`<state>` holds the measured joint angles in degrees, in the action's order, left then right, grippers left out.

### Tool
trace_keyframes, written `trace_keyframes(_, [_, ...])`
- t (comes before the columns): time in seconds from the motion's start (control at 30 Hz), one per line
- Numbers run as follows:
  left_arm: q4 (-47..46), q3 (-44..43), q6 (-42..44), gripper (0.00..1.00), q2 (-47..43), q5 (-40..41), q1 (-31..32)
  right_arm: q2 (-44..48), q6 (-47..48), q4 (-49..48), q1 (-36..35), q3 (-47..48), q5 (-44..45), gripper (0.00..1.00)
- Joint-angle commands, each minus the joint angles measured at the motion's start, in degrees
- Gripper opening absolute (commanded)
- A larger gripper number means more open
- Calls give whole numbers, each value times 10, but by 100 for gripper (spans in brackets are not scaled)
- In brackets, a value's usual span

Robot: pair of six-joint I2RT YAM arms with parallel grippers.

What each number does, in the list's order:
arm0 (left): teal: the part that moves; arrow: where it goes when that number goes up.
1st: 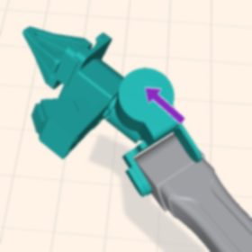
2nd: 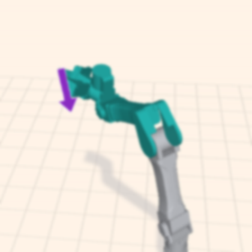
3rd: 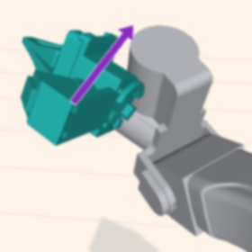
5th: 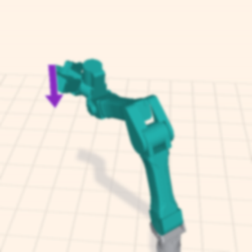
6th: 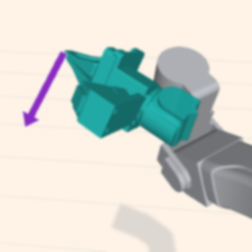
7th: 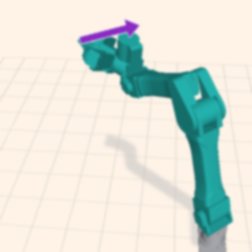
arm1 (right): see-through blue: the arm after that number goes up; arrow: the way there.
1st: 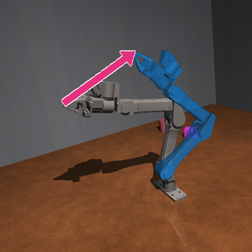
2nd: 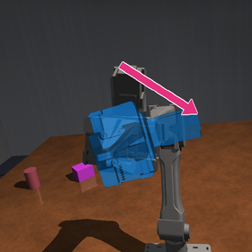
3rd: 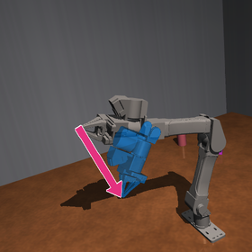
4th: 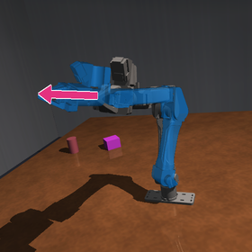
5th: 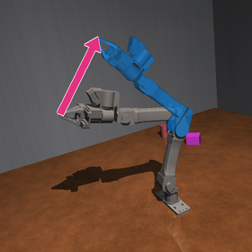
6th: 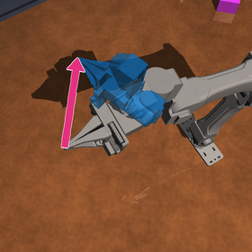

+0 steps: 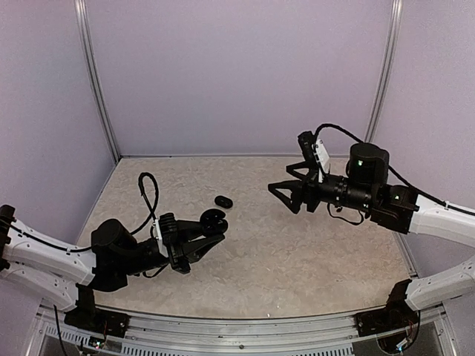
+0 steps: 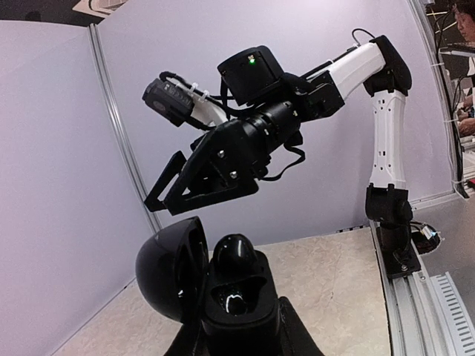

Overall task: Insert the wireless bluetooth earbuds into the charging case
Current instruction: Move the left earbud to the corner of the board.

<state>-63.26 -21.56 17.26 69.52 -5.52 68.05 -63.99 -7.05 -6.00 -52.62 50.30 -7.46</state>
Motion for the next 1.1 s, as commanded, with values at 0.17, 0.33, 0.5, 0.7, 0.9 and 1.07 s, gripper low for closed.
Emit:
trace_keyframes(0.17, [7,2,-22,12,-6,-5,-6,-24,-100,102,243,-64,11,87])
trace_keyframes(0.33, [1,4,-21,12,-2,1,-7,-90,-118,90,334,-96,83,87])
trace_keyframes(0.5, [-6,6,-20,12,6,1,-8,-164,-125,44,409,-114,95,80])
trace_keyframes(0.7, [-10,6,-17,12,9,1,-13,-243,-108,30,435,-85,142,75])
trace_keyframes(0.9, [-6,4,-14,12,13,9,-15,-296,-105,30,464,-49,105,68])
trace_keyframes(1.07, [-7,4,-13,12,13,12,-15,-332,-95,42,469,-17,86,60])
